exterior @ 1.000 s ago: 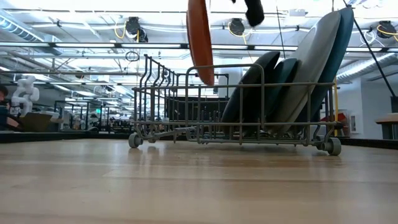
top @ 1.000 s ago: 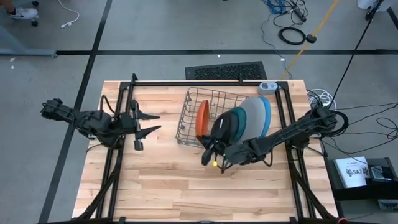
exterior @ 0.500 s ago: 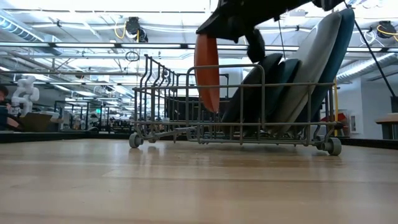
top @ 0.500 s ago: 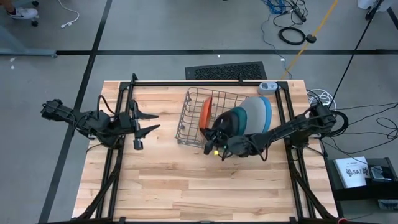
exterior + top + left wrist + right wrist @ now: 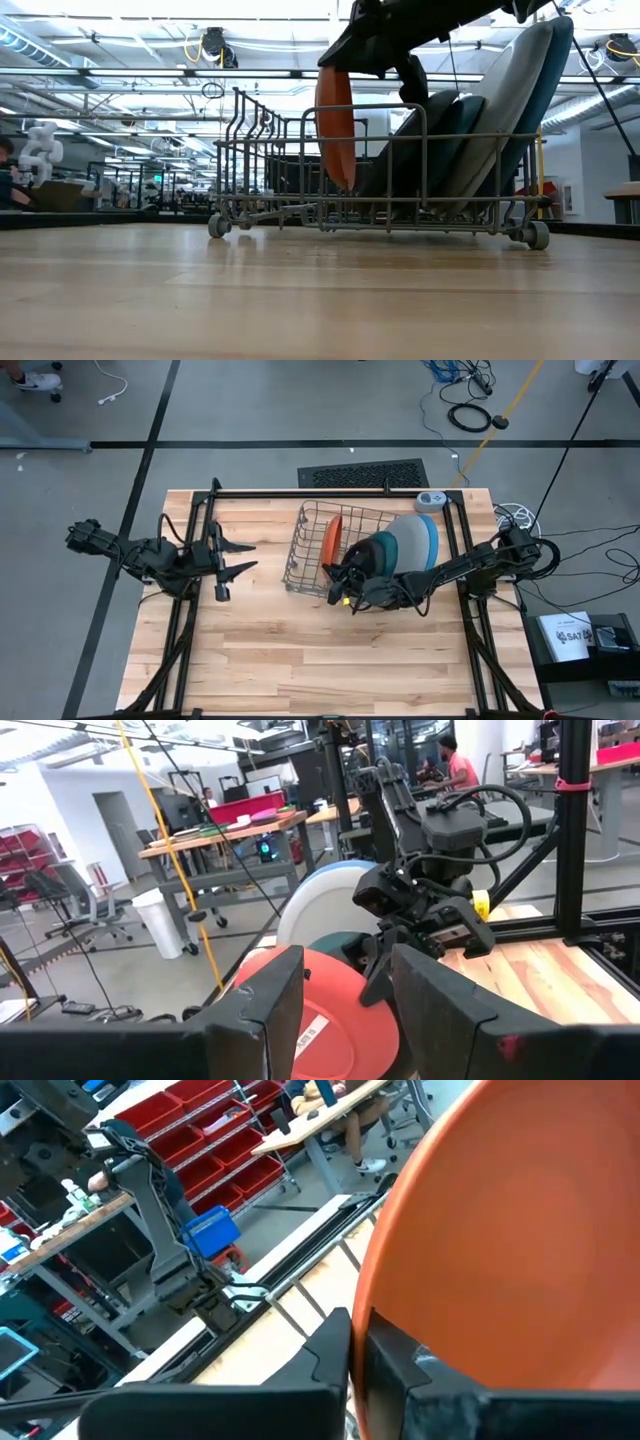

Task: Sort dishes
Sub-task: Put the orange plate into the dish rack

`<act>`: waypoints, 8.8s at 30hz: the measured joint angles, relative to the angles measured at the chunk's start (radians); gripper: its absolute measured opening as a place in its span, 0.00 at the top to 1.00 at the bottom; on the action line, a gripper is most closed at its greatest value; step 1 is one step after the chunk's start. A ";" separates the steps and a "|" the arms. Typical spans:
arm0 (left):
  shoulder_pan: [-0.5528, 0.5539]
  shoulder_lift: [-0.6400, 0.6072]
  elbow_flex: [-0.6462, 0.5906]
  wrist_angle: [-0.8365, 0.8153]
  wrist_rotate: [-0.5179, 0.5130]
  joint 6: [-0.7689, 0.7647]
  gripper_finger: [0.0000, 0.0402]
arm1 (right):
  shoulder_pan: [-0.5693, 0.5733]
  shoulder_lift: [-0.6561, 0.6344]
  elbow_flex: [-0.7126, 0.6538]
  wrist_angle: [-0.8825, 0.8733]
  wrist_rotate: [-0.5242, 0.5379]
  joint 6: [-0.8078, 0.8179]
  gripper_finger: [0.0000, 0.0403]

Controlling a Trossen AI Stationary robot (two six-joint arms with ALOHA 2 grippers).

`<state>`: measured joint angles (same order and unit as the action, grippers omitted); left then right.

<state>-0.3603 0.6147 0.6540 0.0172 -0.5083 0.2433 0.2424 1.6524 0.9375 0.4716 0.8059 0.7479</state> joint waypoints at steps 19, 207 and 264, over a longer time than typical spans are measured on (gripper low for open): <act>0.000 0.000 0.000 -0.001 0.037 -0.001 0.62 | 0.005 -0.005 -0.005 0.090 0.038 -0.107 0.64; 0.214 0.402 0.411 -0.523 -0.126 -0.126 0.62 | -0.203 0.049 0.592 -1.722 -0.151 -1.267 0.79; 0.214 0.402 0.411 -0.523 -0.090 -0.131 0.62 | -0.164 0.086 0.739 -1.825 -0.355 -1.345 0.55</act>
<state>-0.1463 1.0172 1.0653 -0.5056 -0.5982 0.1120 0.0786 1.7383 1.6768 -1.3531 0.4508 -0.5969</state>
